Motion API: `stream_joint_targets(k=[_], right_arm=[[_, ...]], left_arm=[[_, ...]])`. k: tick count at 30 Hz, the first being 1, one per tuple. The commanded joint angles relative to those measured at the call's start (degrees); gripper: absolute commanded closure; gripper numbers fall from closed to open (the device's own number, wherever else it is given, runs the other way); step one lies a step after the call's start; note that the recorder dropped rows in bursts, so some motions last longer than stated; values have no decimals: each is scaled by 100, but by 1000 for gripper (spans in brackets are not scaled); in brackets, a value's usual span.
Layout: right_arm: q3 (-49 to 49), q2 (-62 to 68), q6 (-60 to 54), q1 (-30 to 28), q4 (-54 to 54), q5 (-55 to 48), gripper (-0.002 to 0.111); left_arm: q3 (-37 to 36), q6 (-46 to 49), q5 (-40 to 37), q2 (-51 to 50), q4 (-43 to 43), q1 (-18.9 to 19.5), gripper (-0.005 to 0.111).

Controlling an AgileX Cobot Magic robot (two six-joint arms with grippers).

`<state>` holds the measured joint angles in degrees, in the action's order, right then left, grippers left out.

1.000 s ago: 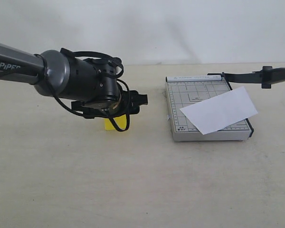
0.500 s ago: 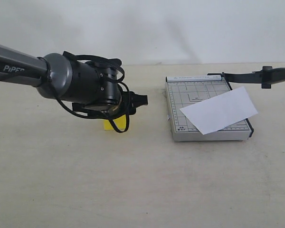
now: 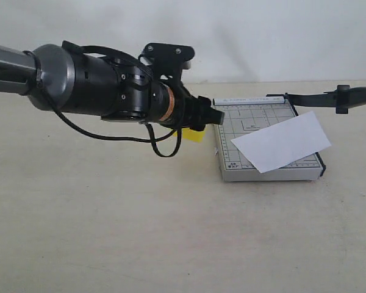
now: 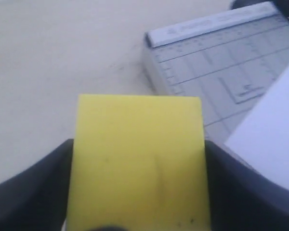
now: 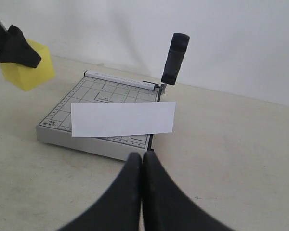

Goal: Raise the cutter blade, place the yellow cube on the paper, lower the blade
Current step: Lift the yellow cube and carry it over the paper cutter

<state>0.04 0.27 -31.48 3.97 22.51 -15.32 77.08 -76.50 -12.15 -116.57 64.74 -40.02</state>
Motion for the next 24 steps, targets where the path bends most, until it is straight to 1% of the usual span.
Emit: stream_joint_targets(k=[1,2,5,9,11,18,24], right_arm=[[-4,-27,-19,-3,-10,24,108],[-4,-27,-19,-3,-10,24,108],[-4,-27,-4,-3,-10,24,108],[-4,-27,-4,-3,-10,24,108],[-4,-27,-4,-3,-10,24,108],[-4,-27,-4,-3,-10,24,108],[-4,-27,-5,-3,41,24,108]], left_arm=[[54,916,573,223,113,-372,102],[137,1152,573,223,125,-493,102],[471,1582,573,223,125,-694,102],[1117,1582,476,10,125,-718,102],[1326,1582,476,-187,104,-722,102],[1482,1582,476,-510,77,-732,102],[1565,1582,528,-776,53,-851,102]])
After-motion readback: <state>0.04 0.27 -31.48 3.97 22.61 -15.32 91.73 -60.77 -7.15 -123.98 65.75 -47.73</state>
